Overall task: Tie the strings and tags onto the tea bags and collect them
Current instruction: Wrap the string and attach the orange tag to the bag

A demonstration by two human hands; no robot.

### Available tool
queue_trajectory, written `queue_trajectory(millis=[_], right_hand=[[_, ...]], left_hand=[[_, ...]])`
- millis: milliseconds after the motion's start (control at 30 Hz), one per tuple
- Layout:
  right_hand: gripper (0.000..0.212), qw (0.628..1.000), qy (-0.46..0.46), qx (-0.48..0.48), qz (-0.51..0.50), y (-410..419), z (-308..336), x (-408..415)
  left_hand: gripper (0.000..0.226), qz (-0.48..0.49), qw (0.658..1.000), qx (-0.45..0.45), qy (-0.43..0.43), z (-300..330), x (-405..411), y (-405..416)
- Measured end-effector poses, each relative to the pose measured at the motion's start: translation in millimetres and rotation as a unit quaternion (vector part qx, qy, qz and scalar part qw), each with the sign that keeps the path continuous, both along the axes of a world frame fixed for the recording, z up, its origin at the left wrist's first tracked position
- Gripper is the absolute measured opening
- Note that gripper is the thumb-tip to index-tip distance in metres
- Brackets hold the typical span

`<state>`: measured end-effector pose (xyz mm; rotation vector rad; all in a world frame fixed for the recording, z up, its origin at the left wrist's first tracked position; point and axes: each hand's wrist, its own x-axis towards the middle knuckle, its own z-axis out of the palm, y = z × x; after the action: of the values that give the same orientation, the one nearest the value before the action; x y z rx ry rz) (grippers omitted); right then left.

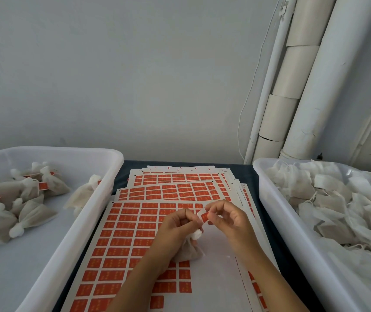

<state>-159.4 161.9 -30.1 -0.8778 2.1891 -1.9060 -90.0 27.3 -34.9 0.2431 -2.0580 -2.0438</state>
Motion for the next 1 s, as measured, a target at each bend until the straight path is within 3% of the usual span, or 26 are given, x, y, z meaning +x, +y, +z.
queue_trajectory(millis=[400,1000], right_hand=[[0.009,1.0,0.019,0.009,-0.017,-4.6,-0.5,6.3],[0.01,0.995,0.071,0.019,-0.067,-7.7,-4.5,4.8]], left_hand=[[0.022,-0.006,0.999,-0.036,0.0,0.1,-0.6,1.3],[0.016,-0.037,0.999,-0.011,0.024,-1.8,1.2,1.2]])
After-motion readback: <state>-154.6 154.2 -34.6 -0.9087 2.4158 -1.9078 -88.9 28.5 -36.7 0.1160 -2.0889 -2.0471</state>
